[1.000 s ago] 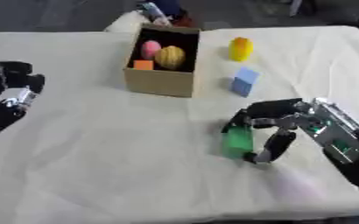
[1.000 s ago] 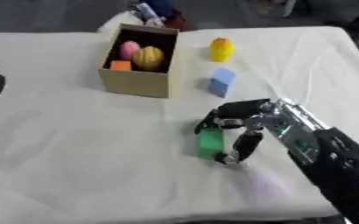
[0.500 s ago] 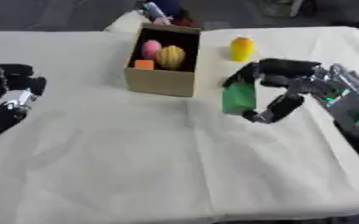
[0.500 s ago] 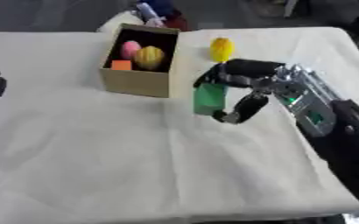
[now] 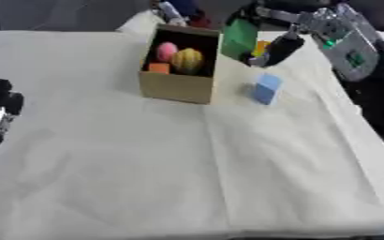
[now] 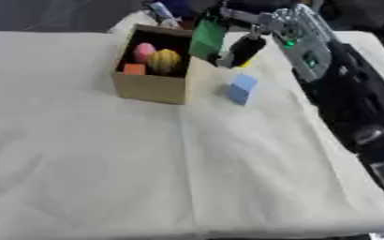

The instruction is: Pick up objects on the table and place them in the box.

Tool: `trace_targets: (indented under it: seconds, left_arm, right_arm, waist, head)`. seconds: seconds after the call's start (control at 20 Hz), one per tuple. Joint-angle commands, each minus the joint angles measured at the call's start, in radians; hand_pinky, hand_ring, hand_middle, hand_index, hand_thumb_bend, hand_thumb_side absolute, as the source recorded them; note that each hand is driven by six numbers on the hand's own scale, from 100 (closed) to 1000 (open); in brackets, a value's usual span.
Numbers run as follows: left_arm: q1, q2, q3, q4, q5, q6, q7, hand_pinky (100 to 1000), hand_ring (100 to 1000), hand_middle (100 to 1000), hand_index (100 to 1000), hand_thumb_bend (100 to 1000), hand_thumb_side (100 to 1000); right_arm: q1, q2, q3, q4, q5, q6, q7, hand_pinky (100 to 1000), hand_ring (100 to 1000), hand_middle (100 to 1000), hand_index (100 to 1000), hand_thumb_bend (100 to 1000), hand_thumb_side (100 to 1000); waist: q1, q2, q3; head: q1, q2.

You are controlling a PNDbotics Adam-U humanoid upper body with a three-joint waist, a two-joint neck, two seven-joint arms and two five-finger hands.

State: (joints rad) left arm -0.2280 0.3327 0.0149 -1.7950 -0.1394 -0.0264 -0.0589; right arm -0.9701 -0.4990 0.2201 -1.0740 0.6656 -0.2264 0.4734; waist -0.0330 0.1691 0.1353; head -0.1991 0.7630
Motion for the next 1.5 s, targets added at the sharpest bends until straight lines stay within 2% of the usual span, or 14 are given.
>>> trace_targets:
  seconds: [0.05,0.25,0.35,0.4,0.45,0.5,0.65,0.9,1.15,1.35,1.5]
  left_arm:
    - [-0.027,-0.005,-0.007,-0.031,0.009,-0.012,-0.011,749,707,656,725,463,552]
    - [-0.048,-0.016,-0.018,-0.042,0.015,-0.014,-0.023,749,707,656,725,461,551]
    - [-0.055,-0.019,-0.024,-0.045,0.019,-0.014,-0.028,749,706,655,726,461,551]
    - [-0.056,-0.020,-0.025,-0.046,0.020,-0.013,-0.030,749,706,654,726,461,551]
    - [-0.056,-0.020,-0.026,-0.046,0.021,-0.012,-0.031,749,706,654,726,461,551]
    - [-0.055,-0.020,-0.026,-0.046,0.022,-0.011,-0.031,749,706,654,726,461,551]
    - [-0.052,-0.018,-0.024,-0.046,0.021,-0.010,-0.031,749,706,654,727,461,551]
    - [-0.042,-0.015,-0.023,-0.041,0.019,-0.007,-0.031,749,706,654,728,461,554]
    - [-0.025,-0.009,-0.015,-0.037,0.016,-0.007,-0.027,749,706,653,728,461,556]
    - [-0.011,0.000,-0.008,-0.034,0.012,-0.006,-0.022,750,707,653,730,461,556]
    - [-0.005,0.004,-0.006,-0.033,0.010,-0.007,-0.023,750,707,654,732,461,557]
  right_arm:
    - [-0.059,0.029,-0.070,0.139,0.106,0.009,-0.077,706,663,625,829,131,134]
    - [-0.106,0.084,-0.132,0.304,0.171,0.036,-0.172,712,691,679,880,103,173]
    - [-0.119,0.104,-0.152,0.365,0.200,0.056,-0.224,733,731,774,935,148,304]
    - [-0.123,0.112,-0.156,0.387,0.217,0.067,-0.245,762,768,847,981,193,400]
    - [-0.127,0.119,-0.158,0.401,0.235,0.075,-0.263,767,775,861,991,205,420]
    - [-0.128,0.124,-0.158,0.409,0.251,0.078,-0.276,796,809,917,1000,255,472]
    - [-0.126,0.128,-0.149,0.400,0.284,0.063,-0.282,814,832,958,1000,292,498]
    - [-0.113,0.111,-0.122,0.327,0.248,0.008,-0.178,852,878,990,1000,308,500]
    - [-0.079,0.052,-0.080,0.191,0.139,-0.040,-0.019,859,888,993,1000,299,465]
    - [-0.021,-0.027,-0.042,0.067,0.029,-0.045,0.113,869,902,1000,1000,306,434]
    - [0.020,-0.069,-0.030,0.018,-0.008,-0.021,0.188,875,911,1000,1000,318,435]
  waist:
    - [-0.011,0.005,0.019]
    - [-0.009,0.019,0.056]
    - [-0.007,0.022,0.070]
    - [-0.006,0.023,0.075]
    - [-0.005,0.024,0.077]
    - [-0.005,0.024,0.079]
    - [-0.006,0.022,0.075]
    - [-0.007,0.013,0.046]
    - [-0.006,0.001,0.001]
    - [-0.004,-0.009,-0.043]
    - [0.000,-0.017,-0.069]
  head:
    - [-0.051,-0.018]
    - [-0.099,-0.028]
    - [-0.121,-0.031]
    - [-0.128,-0.032]
    - [-0.132,-0.031]
    - [-0.135,-0.030]
    - [-0.135,-0.026]
    - [-0.129,-0.020]
    - [-0.115,-0.009]
    - [-0.100,0.003]
    - [-0.093,0.006]
